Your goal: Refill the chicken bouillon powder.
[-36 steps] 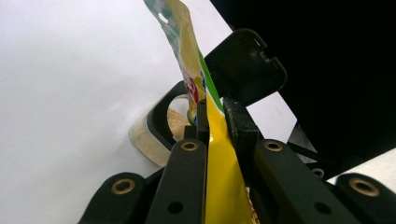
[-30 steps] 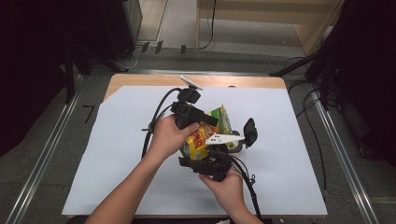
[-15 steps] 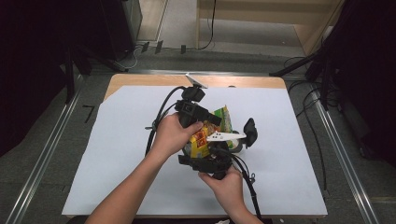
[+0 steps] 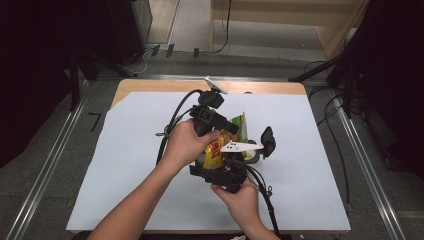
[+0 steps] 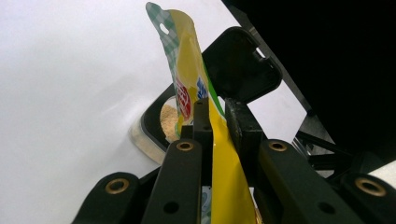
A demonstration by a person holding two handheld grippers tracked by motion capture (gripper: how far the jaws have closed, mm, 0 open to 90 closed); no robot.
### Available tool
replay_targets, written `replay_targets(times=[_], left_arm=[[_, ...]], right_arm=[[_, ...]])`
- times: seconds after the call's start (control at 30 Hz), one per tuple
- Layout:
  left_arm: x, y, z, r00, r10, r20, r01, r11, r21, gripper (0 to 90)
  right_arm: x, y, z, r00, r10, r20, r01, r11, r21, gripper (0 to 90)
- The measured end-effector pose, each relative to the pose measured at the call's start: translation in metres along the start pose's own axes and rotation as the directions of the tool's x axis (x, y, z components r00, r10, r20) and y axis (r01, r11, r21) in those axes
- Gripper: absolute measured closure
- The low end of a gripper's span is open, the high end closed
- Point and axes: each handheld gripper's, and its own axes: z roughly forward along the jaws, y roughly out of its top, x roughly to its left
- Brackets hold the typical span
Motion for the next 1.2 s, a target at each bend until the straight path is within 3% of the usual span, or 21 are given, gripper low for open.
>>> replay_targets(times=[0.67, 1.2], left_arm=[[0.003, 0.0, 0.0, 1.0, -0.003, -0.003, 0.003, 1.0, 0.009, 83.8], [0.009, -0.004, -0.001, 0.9996, -0.016, 0.024, 0.016, 0.9999, -0.003, 83.8]], right_arm=[[-0.001, 0.001, 0.001, 0.9997, 0.018, -0.015, -0.018, 1.0, 0.012, 69.6], [0.001, 0.001, 0.003, 0.9999, 0.012, -0.008, -0.012, 1.0, 0.028, 69.7]])
